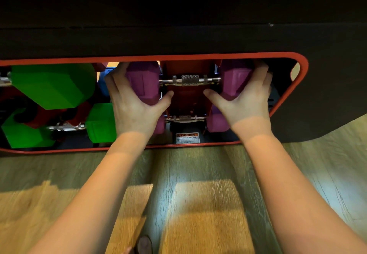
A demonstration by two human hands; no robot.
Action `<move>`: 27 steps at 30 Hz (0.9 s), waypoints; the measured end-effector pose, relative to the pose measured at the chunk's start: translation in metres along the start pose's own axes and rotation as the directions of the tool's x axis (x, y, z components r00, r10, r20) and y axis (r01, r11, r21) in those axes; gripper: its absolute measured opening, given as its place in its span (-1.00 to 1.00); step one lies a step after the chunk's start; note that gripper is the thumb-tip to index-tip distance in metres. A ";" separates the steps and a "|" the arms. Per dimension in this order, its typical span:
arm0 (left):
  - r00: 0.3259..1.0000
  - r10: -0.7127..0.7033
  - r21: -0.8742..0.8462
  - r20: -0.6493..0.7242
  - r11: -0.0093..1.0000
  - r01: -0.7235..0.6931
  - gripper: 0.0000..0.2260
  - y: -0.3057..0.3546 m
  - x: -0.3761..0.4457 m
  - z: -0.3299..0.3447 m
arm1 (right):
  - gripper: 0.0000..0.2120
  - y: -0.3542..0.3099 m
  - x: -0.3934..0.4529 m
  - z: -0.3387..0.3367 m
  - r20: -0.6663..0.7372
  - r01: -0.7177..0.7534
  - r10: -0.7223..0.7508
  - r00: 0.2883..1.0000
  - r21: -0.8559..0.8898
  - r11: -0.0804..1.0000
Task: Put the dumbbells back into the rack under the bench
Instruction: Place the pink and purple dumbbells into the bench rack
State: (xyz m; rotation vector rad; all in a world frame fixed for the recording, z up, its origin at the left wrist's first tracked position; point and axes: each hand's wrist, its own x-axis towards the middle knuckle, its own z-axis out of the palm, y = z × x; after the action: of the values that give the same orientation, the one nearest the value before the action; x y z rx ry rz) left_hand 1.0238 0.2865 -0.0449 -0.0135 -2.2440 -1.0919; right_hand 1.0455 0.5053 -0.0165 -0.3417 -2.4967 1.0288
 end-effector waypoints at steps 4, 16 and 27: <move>0.999 -0.036 -0.080 -0.028 0.996 0.033 -0.02 -0.007 -0.006 -0.001 | -0.08 0.008 -0.009 0.002 -0.142 -0.043 0.081 0.987 0.256 0.966; 0.925 -0.371 -0.078 0.084 0.923 0.377 -0.27 -0.064 -0.096 0.033 | -0.59 0.075 -0.067 0.070 0.007 -0.283 0.283 0.959 0.020 0.959; 0.955 -0.235 0.285 0.180 0.942 0.178 0.02 -0.071 -0.080 0.058 | 0.07 0.075 -0.047 0.091 0.220 -0.113 0.175 0.960 -0.266 0.957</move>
State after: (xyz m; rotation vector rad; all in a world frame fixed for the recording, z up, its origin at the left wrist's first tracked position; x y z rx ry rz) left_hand 1.0377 0.3014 -0.1649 0.2360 -2.6180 -0.9194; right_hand 1.0503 0.4841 -0.1414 -0.5102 -2.8686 0.8506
